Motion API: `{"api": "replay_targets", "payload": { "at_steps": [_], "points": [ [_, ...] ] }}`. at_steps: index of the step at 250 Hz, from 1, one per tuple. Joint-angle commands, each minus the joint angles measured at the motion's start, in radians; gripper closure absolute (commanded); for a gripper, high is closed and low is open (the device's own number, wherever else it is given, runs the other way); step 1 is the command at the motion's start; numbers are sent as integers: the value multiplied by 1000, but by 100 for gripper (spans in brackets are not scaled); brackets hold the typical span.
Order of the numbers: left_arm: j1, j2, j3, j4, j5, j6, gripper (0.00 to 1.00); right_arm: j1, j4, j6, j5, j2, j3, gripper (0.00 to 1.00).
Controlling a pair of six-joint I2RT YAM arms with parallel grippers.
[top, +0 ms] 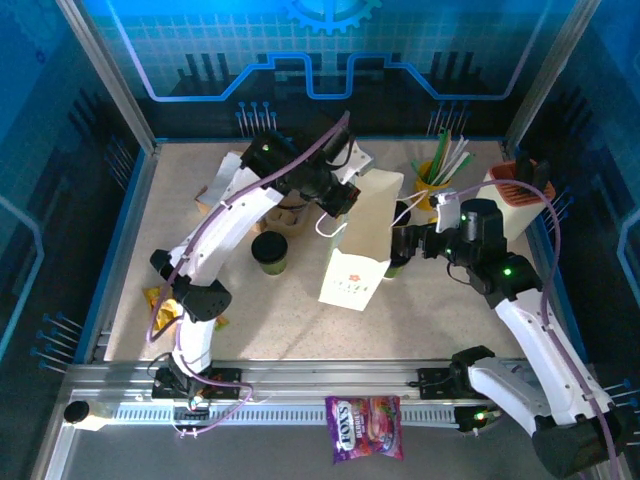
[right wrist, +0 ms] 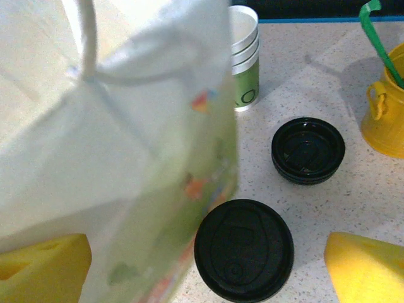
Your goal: Pack the takeout coffee
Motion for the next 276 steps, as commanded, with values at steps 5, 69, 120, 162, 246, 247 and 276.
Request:
{"api": "replay_targets", "payload": {
  "at_steps": [5, 69, 120, 162, 246, 247, 276],
  "points": [
    [33, -114, -156, 159, 74, -34, 100, 27, 35, 1, -35, 9, 6, 5],
    [88, -183, -328, 262, 108, -45, 100, 94, 64, 17, -10, 28, -14, 5],
    [126, -181, -357, 278, 116, -48, 94, 152, 96, 31, 16, 69, -23, 5],
    [148, -155, -361, 281, 114, -49, 84, 199, 129, 48, 25, 107, -13, 5],
    [211, -128, -364, 329, 146, -55, 58, 235, 97, 27, 90, 98, -2, 4],
    [211, -127, -364, 329, 147, -55, 58, 235, 96, 26, 93, 98, -2, 4],
    [217, -121, -363, 334, 149, -50, 53, 234, 61, 1, 146, 75, -7, 3]
  ]
}}
